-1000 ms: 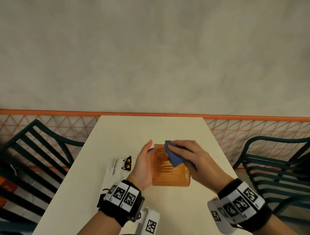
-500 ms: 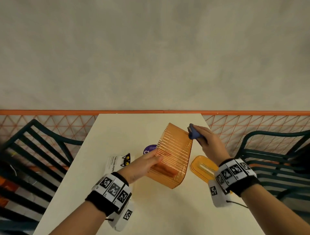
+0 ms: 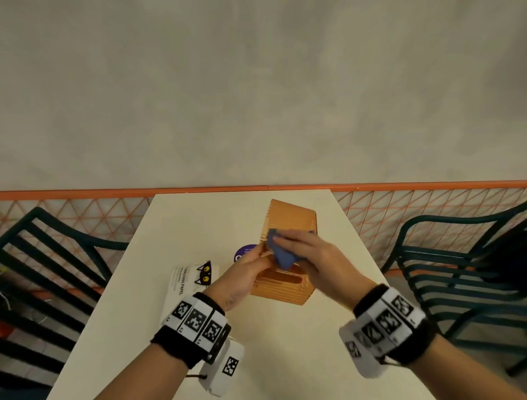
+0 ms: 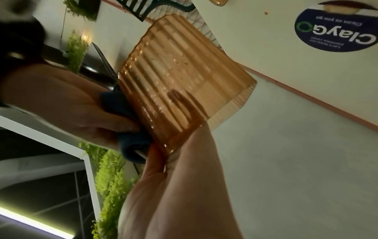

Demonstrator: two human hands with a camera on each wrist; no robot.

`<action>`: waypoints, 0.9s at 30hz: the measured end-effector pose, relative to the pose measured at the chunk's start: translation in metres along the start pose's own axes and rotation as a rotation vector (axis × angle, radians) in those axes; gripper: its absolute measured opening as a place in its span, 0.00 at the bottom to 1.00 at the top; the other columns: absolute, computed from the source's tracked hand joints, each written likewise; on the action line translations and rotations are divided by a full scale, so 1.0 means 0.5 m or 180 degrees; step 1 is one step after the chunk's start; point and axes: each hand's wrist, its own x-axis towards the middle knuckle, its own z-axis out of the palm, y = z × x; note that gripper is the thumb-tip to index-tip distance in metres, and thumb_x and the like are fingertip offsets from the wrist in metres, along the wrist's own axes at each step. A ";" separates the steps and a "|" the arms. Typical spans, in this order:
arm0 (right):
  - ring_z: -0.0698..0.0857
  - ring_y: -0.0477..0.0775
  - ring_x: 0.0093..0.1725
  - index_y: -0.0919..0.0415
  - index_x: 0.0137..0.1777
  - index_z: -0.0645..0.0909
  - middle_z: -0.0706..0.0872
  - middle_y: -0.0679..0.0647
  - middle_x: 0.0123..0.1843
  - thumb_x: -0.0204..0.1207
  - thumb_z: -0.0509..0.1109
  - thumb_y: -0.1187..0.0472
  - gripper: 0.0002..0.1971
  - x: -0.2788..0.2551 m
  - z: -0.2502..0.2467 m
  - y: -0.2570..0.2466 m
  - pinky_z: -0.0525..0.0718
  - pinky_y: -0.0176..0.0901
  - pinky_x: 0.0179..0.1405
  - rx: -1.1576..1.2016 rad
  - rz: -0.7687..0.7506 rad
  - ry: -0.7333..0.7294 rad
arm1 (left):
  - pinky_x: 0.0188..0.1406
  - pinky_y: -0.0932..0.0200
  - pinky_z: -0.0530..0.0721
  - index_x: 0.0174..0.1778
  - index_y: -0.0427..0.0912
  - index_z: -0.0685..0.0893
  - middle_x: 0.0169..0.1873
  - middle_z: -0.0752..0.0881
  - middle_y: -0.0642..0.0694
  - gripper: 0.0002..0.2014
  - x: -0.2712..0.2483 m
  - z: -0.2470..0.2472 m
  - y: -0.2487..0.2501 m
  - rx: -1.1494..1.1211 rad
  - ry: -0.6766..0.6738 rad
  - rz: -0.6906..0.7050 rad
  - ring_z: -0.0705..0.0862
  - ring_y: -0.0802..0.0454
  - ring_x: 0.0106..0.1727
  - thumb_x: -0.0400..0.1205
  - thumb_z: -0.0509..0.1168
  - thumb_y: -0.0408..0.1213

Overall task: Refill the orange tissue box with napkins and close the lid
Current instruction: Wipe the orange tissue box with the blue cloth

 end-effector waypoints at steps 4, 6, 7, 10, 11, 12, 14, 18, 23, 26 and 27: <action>0.76 0.51 0.69 0.55 0.72 0.76 0.78 0.52 0.73 0.76 0.67 0.69 0.24 -0.009 0.008 0.008 0.73 0.39 0.68 -0.0031 -0.0027 0.0045 | 0.75 0.40 0.72 0.71 0.54 0.75 0.64 0.85 0.44 0.20 -0.001 -0.007 -0.003 0.0284 -0.0113 -0.0072 0.81 0.43 0.68 0.82 0.61 0.43; 0.78 0.55 0.69 0.56 0.72 0.76 0.78 0.53 0.73 0.78 0.67 0.68 0.23 0.008 0.008 0.070 0.72 0.38 0.68 0.0015 0.0558 0.0294 | 0.72 0.52 0.76 0.73 0.48 0.74 0.65 0.83 0.46 0.18 -0.006 -0.009 0.005 0.0650 -0.0310 -0.0103 0.81 0.46 0.68 0.86 0.57 0.39; 0.78 0.56 0.69 0.57 0.73 0.75 0.79 0.54 0.72 0.78 0.66 0.68 0.22 0.007 0.004 0.105 0.71 0.37 0.67 0.0026 0.0943 0.0377 | 0.68 0.61 0.77 0.73 0.47 0.73 0.66 0.82 0.48 0.17 -0.008 -0.010 0.010 0.0996 -0.0435 -0.0083 0.80 0.50 0.68 0.87 0.55 0.38; 0.81 0.57 0.65 0.59 0.71 0.76 0.82 0.56 0.68 0.79 0.65 0.68 0.20 -0.046 0.016 0.189 0.73 0.40 0.65 -0.0219 0.1704 0.0251 | 0.62 0.69 0.76 0.72 0.43 0.72 0.64 0.83 0.49 0.17 -0.007 -0.027 -0.003 0.2586 -0.0749 0.0068 0.80 0.55 0.66 0.88 0.52 0.36; 0.82 0.57 0.64 0.58 0.69 0.78 0.83 0.54 0.66 0.80 0.65 0.67 0.18 -0.074 0.032 0.204 0.74 0.39 0.64 -0.0289 0.1770 0.0037 | 0.64 0.64 0.77 0.73 0.45 0.72 0.63 0.85 0.48 0.17 -0.004 -0.038 -0.015 0.3126 -0.0768 0.0126 0.81 0.54 0.65 0.87 0.52 0.37; 0.82 0.56 0.63 0.56 0.66 0.80 0.84 0.52 0.63 0.80 0.64 0.66 0.16 -0.103 0.054 0.214 0.74 0.37 0.62 -0.0323 0.1792 -0.0225 | 0.65 0.60 0.78 0.74 0.49 0.70 0.61 0.85 0.50 0.19 0.000 -0.051 -0.030 0.3561 -0.0743 0.0163 0.82 0.52 0.64 0.87 0.52 0.37; 0.81 0.52 0.64 0.52 0.66 0.79 0.83 0.46 0.61 0.82 0.63 0.65 0.16 -0.157 0.104 0.216 0.73 0.33 0.62 -0.0411 0.1768 -0.0797 | 0.63 0.59 0.78 0.76 0.57 0.67 0.58 0.85 0.54 0.22 0.010 -0.076 -0.058 0.4081 -0.0722 0.0175 0.81 0.53 0.61 0.85 0.52 0.36; 0.71 0.51 0.73 0.47 0.77 0.67 0.72 0.45 0.76 0.80 0.62 0.70 0.28 -0.219 0.191 0.204 0.71 0.41 0.74 -0.0632 0.1477 -0.1446 | 0.60 0.55 0.72 0.62 0.49 0.78 0.56 0.86 0.51 0.14 0.019 -0.103 -0.091 0.4719 -0.0795 -0.0231 0.71 0.49 0.61 0.85 0.52 0.37; 0.59 0.58 0.81 0.46 0.81 0.57 0.59 0.48 0.83 0.82 0.60 0.66 0.31 -0.228 0.232 0.192 0.60 0.51 0.81 -0.0874 0.1335 -0.1767 | 0.83 0.49 0.53 0.57 0.46 0.78 0.41 0.85 0.50 0.15 0.041 -0.111 -0.116 0.5252 -0.0977 -0.0169 0.83 0.50 0.48 0.81 0.53 0.28; 0.43 0.63 0.84 0.42 0.83 0.45 0.43 0.46 0.86 0.84 0.57 0.53 0.32 -0.237 0.243 0.181 0.52 0.67 0.80 -0.0902 0.1565 -0.2335 | 0.85 0.48 0.47 0.57 0.46 0.78 0.38 0.85 0.51 0.13 0.058 -0.109 -0.125 0.5284 -0.0995 -0.0145 0.86 0.47 0.51 0.82 0.54 0.29; 0.41 0.63 0.84 0.42 0.83 0.42 0.40 0.46 0.86 0.83 0.56 0.50 0.33 -0.241 0.246 0.178 0.52 0.69 0.79 -0.0917 0.1583 -0.2502 | 0.85 0.48 0.45 0.58 0.45 0.79 0.35 0.82 0.53 0.13 0.061 -0.108 -0.125 0.5265 -0.1003 -0.0189 0.85 0.46 0.56 0.82 0.54 0.30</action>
